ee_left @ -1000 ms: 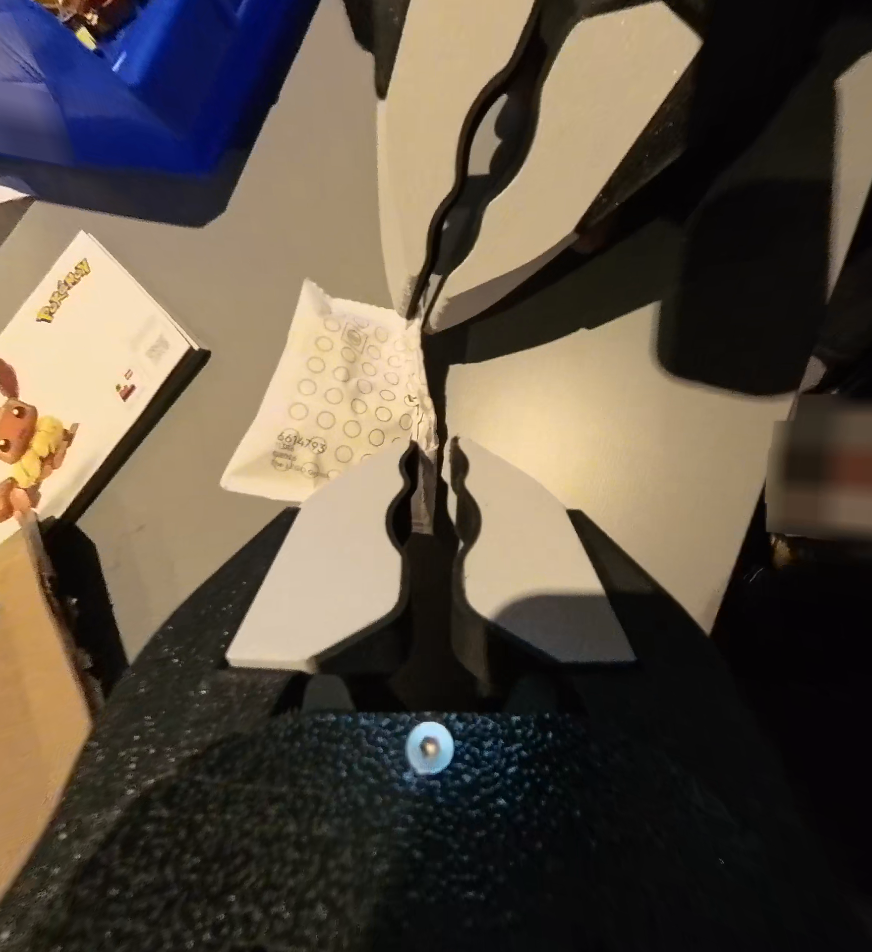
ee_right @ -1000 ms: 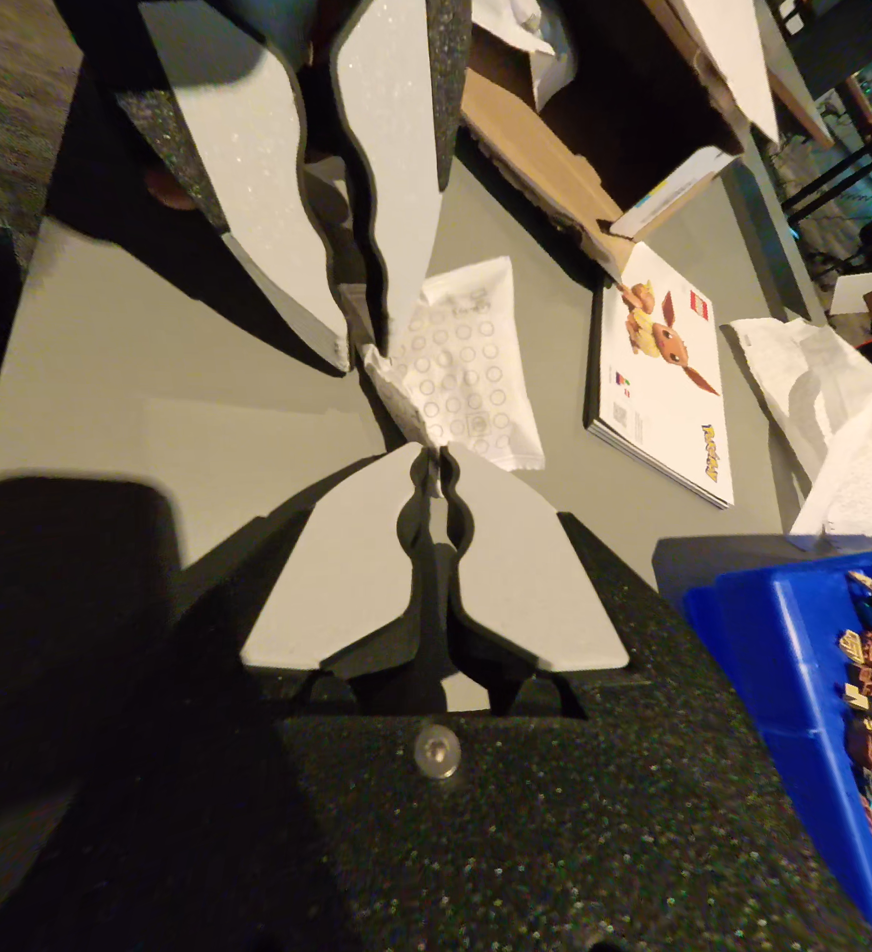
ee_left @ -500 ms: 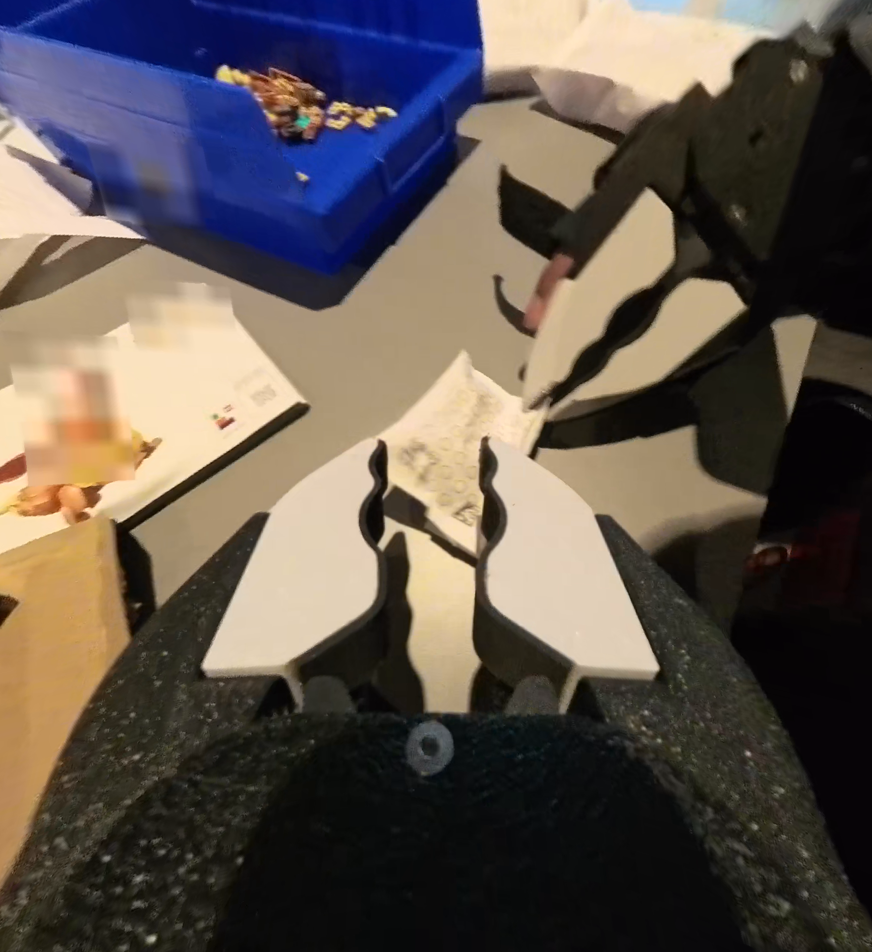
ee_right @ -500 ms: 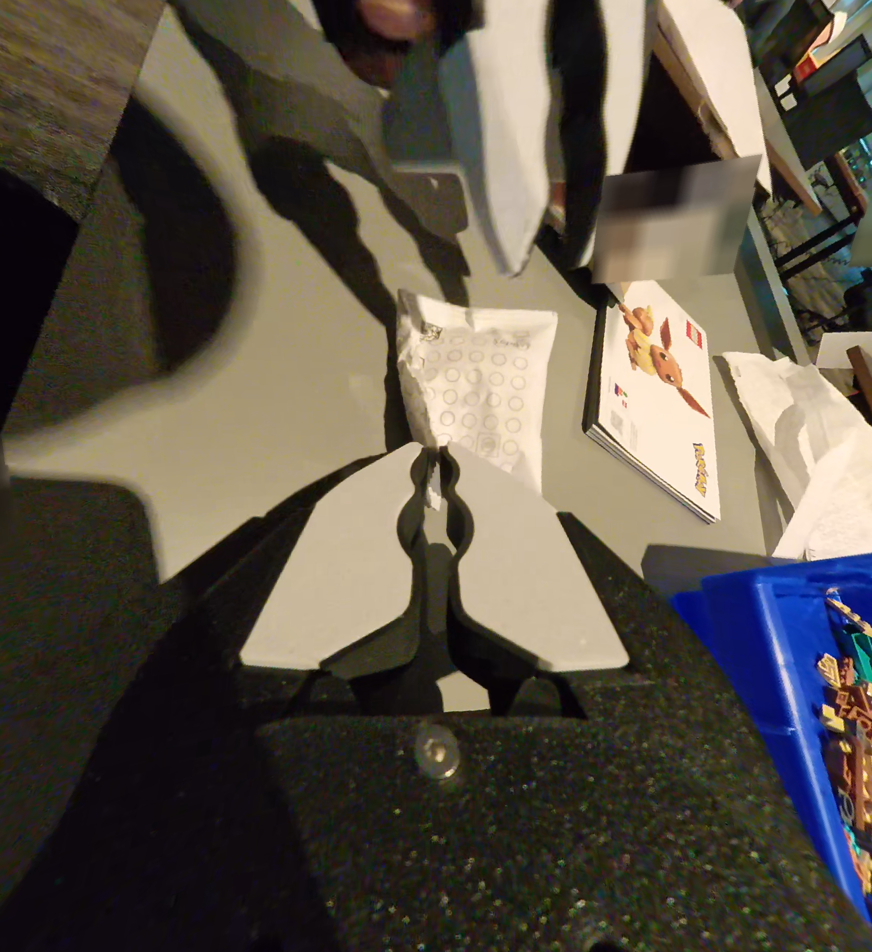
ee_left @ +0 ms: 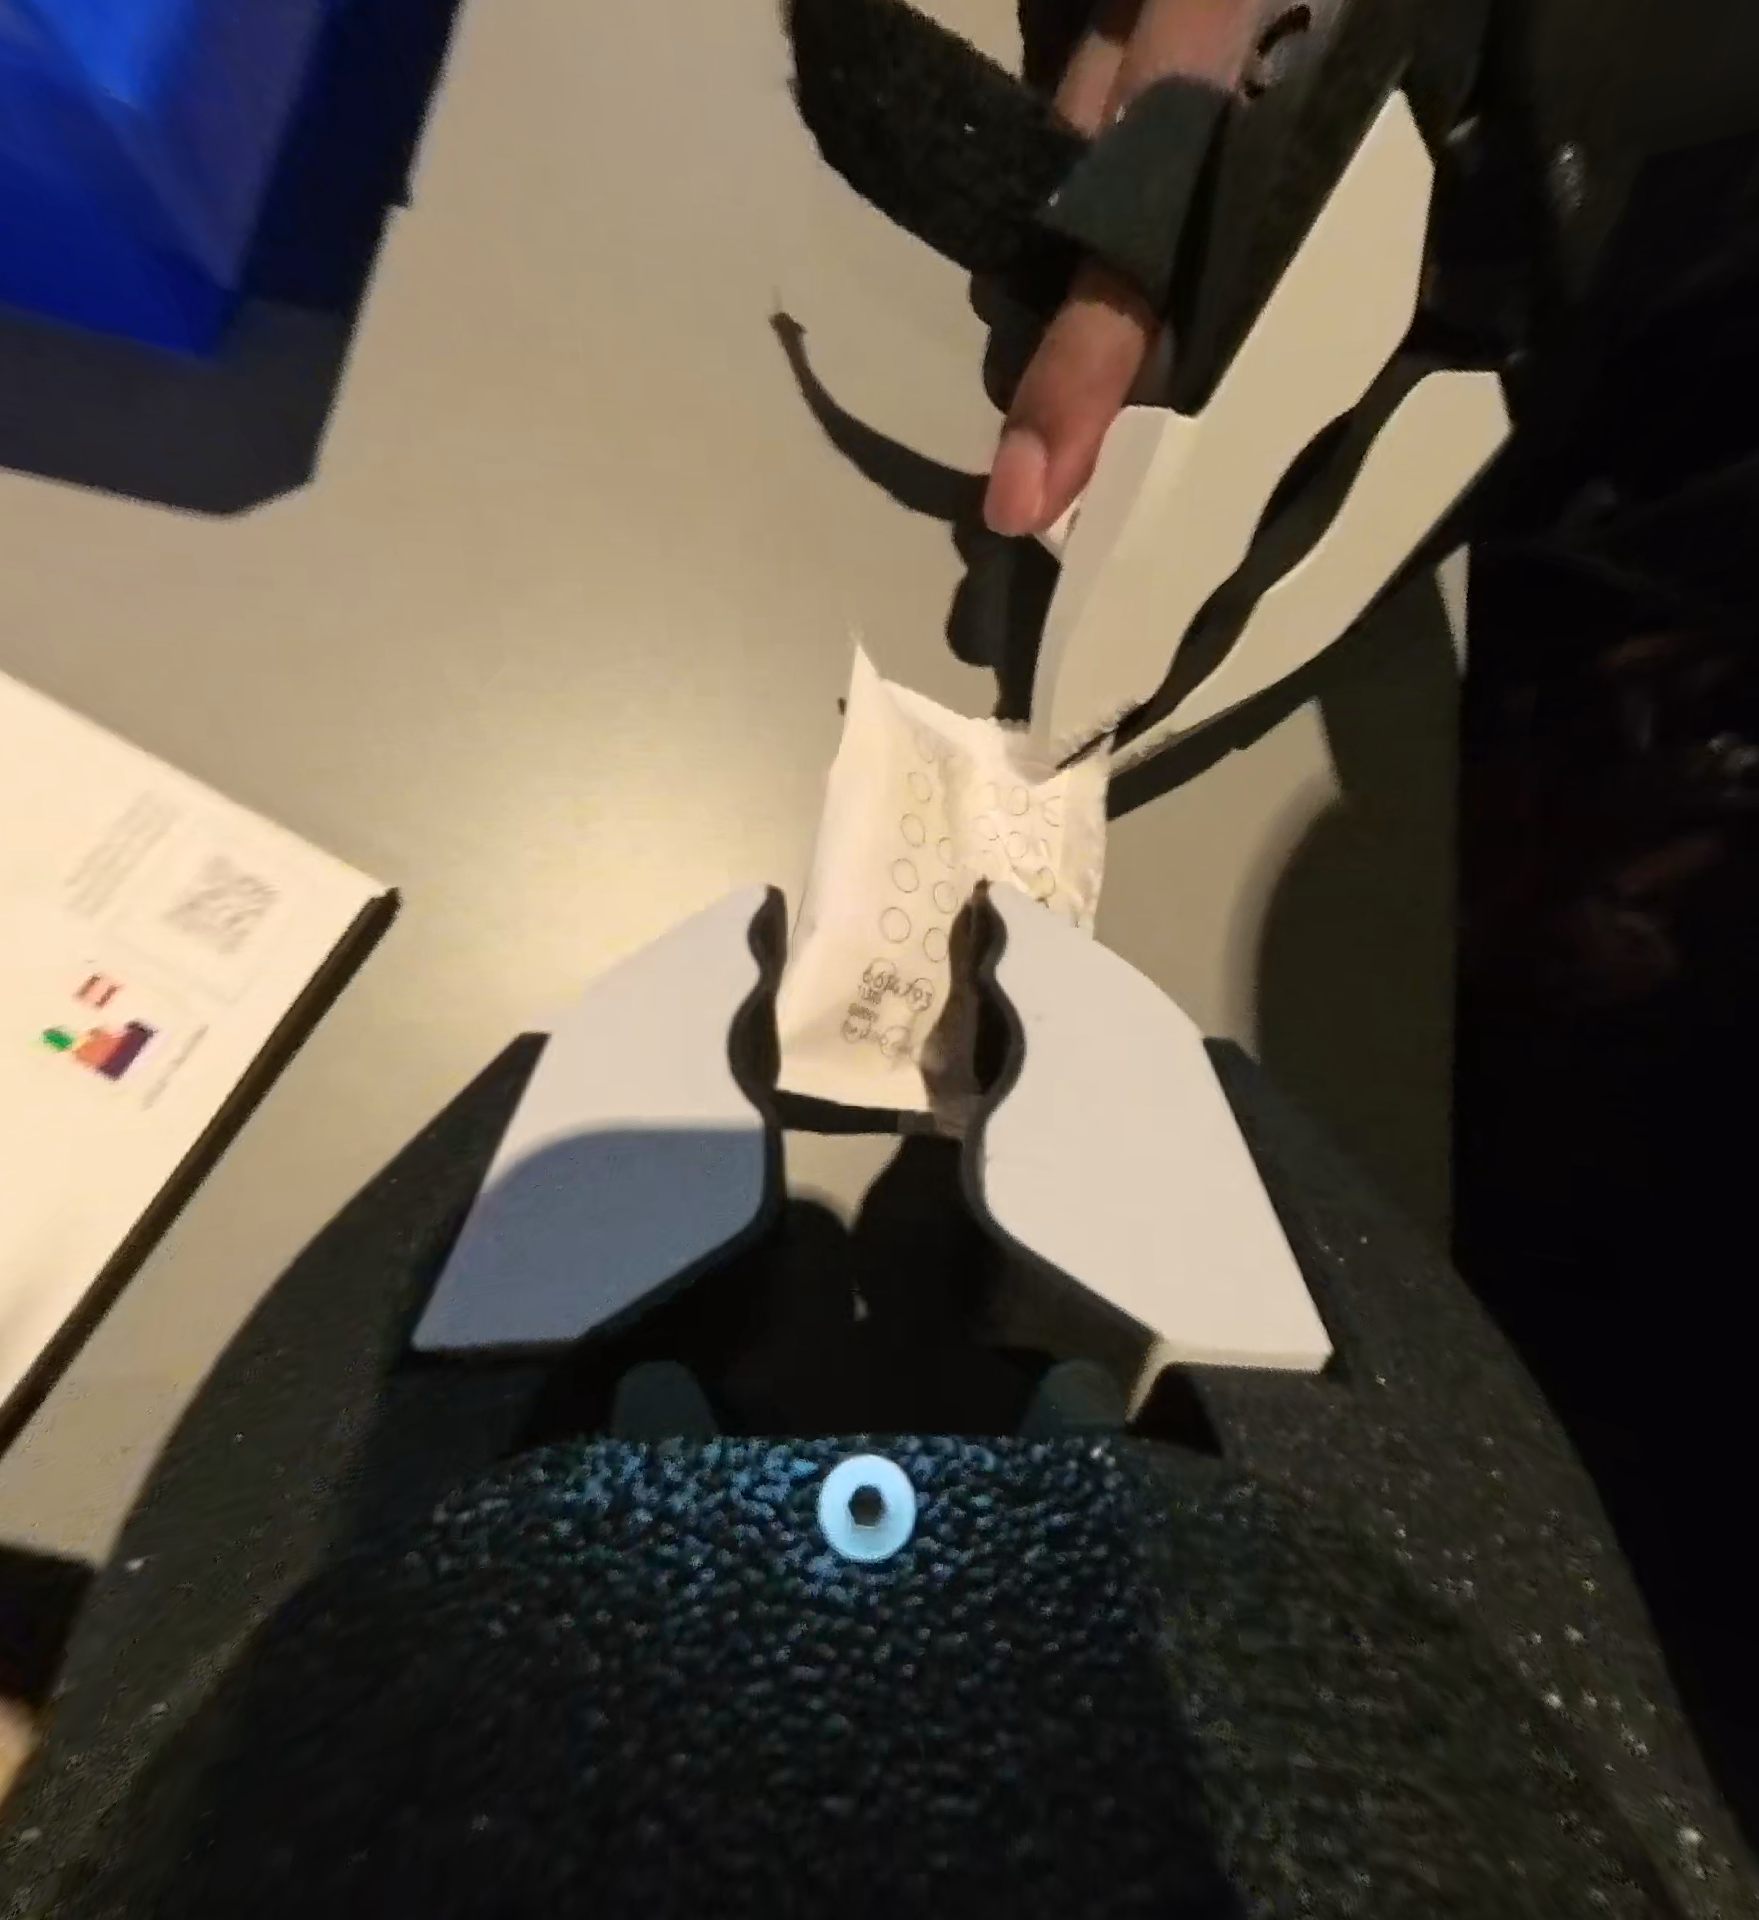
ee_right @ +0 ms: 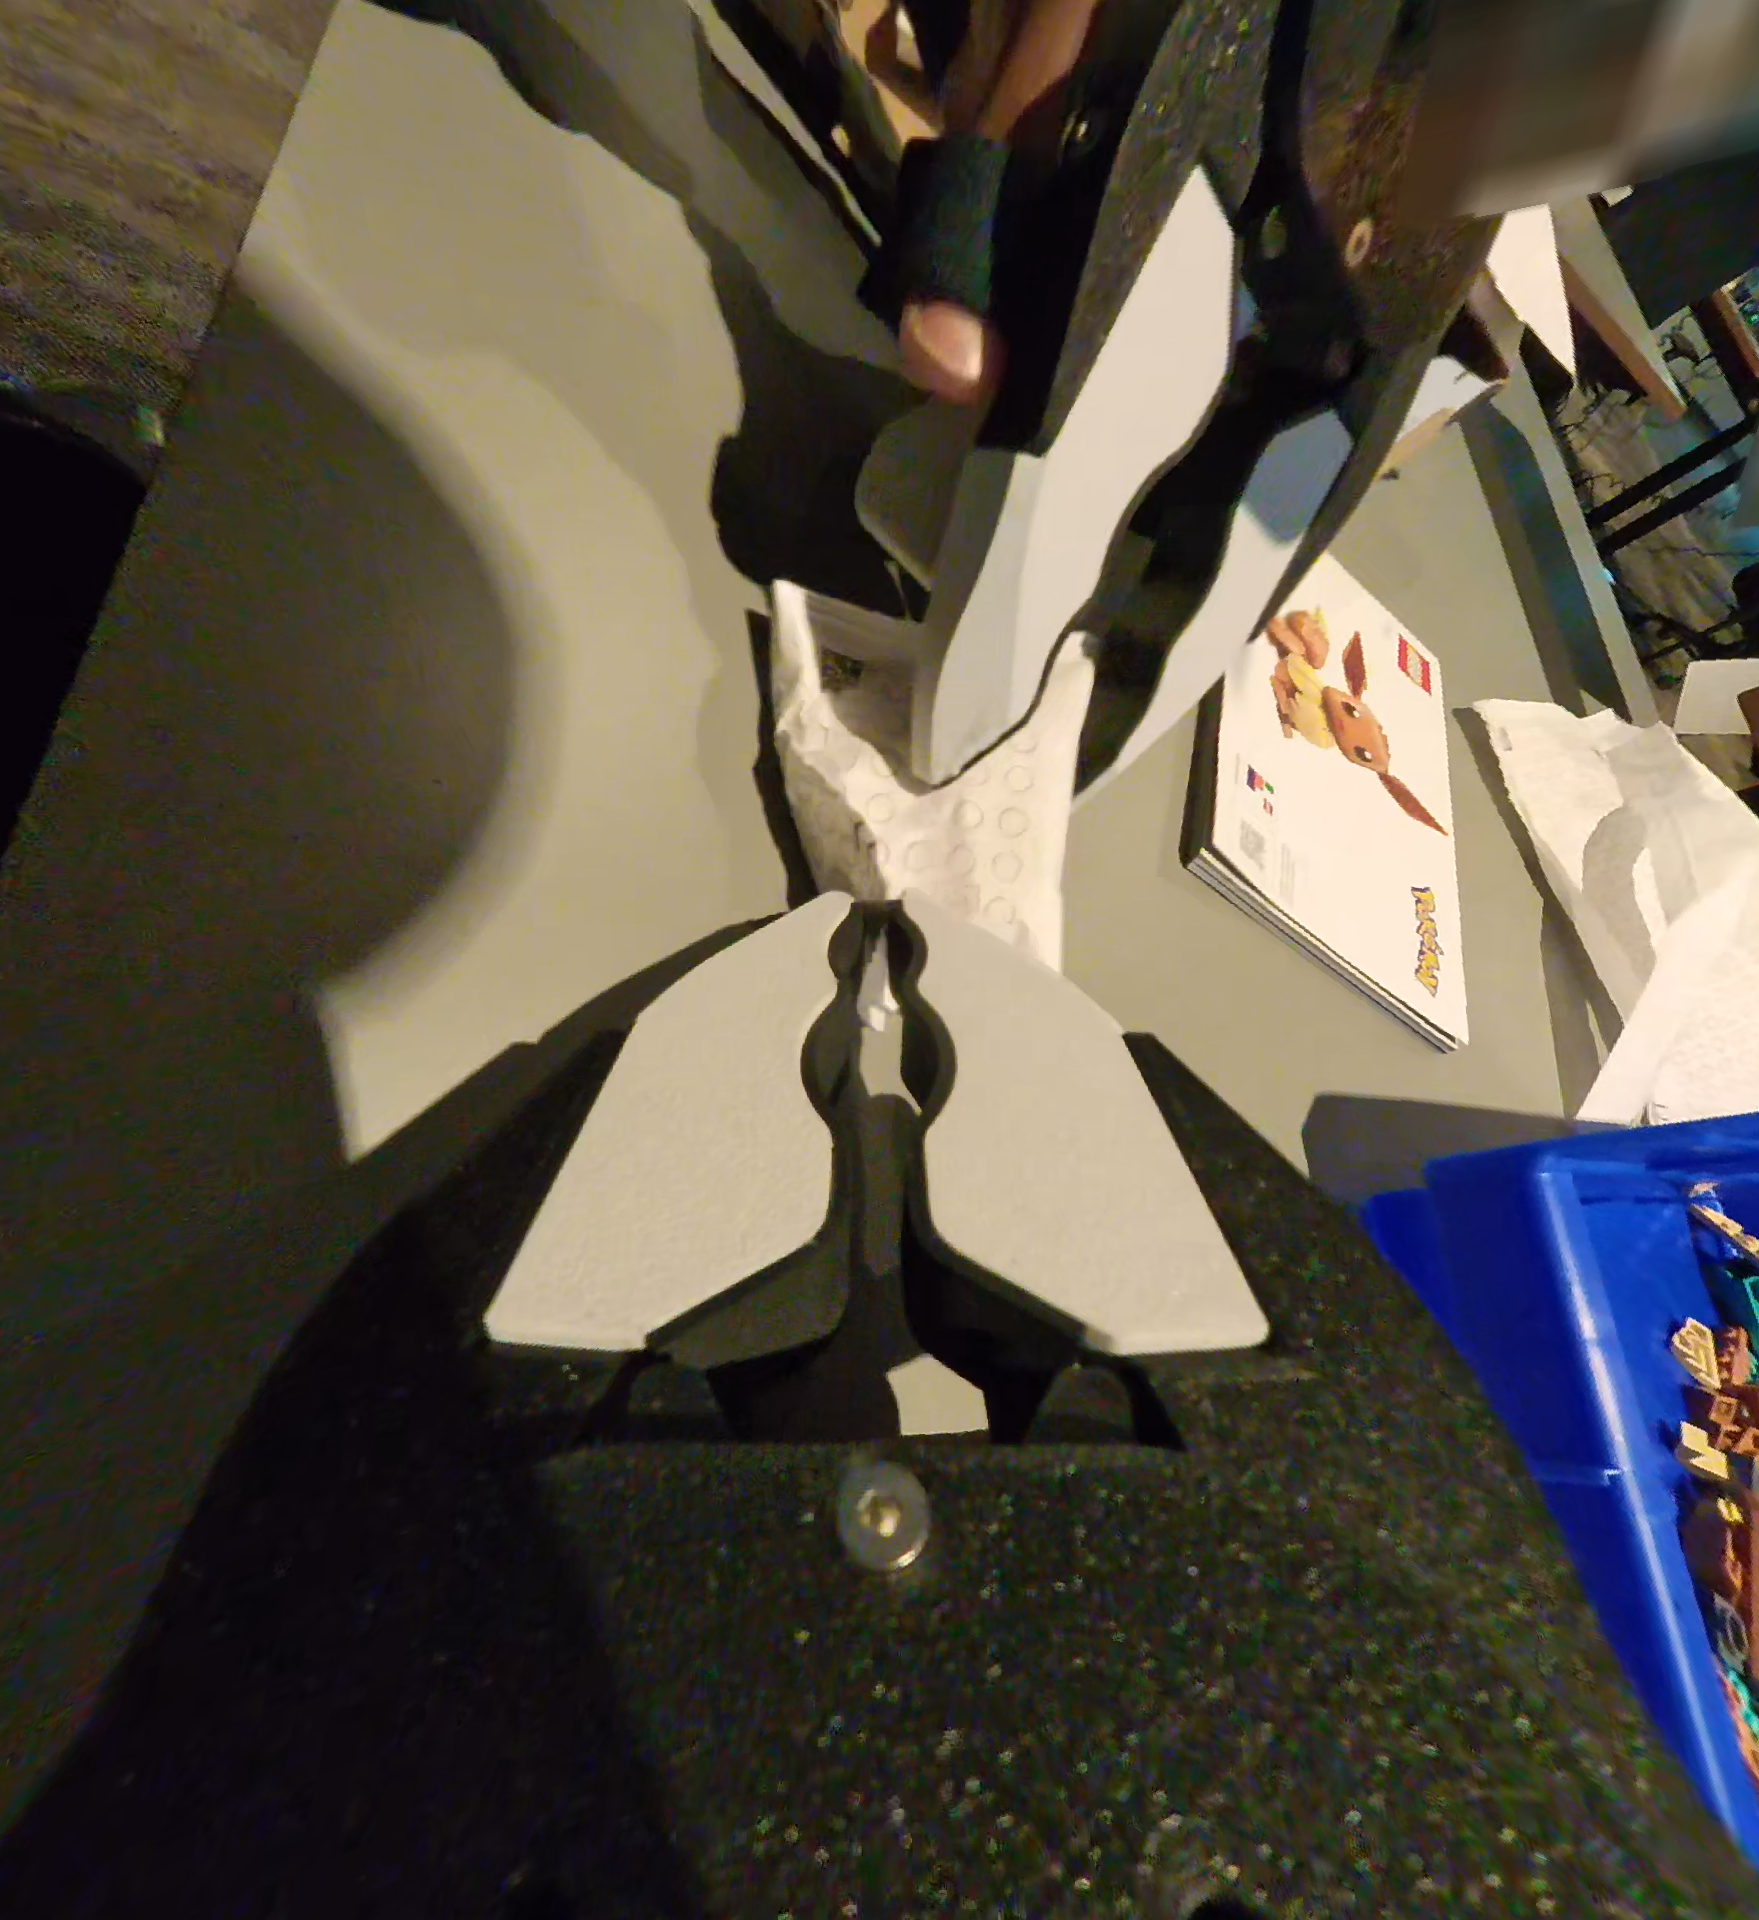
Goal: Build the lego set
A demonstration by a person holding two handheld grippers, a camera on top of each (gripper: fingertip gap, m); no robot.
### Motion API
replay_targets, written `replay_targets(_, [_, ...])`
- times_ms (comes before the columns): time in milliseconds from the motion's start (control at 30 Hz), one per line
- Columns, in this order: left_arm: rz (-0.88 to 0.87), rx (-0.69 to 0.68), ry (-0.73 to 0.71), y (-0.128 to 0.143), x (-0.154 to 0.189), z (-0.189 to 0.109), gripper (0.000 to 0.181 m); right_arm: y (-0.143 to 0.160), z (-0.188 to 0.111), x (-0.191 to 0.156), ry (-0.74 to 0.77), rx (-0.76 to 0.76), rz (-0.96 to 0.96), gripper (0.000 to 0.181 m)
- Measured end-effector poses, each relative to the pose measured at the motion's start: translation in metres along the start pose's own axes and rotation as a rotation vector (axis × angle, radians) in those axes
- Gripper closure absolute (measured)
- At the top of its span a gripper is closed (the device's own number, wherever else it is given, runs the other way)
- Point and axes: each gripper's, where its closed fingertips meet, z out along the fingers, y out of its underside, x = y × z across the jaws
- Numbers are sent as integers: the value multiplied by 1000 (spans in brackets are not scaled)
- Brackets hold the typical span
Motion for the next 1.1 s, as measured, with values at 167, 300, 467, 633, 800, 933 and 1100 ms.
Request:
replay_targets(167, [-133, 77, 79, -6, 5, 5, 161, 8, -5, 11, 48, -14, 25, 170])
replay_targets(300, [-265, 234, 101, -17, 4, -2, 165, 19, -15, 21, 56, -27, 114, 154])
replay_targets(467, [-349, 384, 65, -34, -6, -8, 165, 44, -37, 39, 97, -102, 232, 143])
replay_targets(633, [-335, 570, 14, -92, -29, -41, 165, 55, -56, 53, 164, -70, 341, 143])
replay_targets(800, [-273, 632, -103, -175, -73, -67, 166, 62, -58, 53, 206, -75, 341, 147])
replay_targets(933, [-169, 440, -216, -212, -118, -31, 165, 67, -56, 52, 226, -124, 311, 148])
replay_targets(1100, [-88, 169, -221, -216, -136, 21, 165, 66, -55, 50, 224, -122, 291, 149])
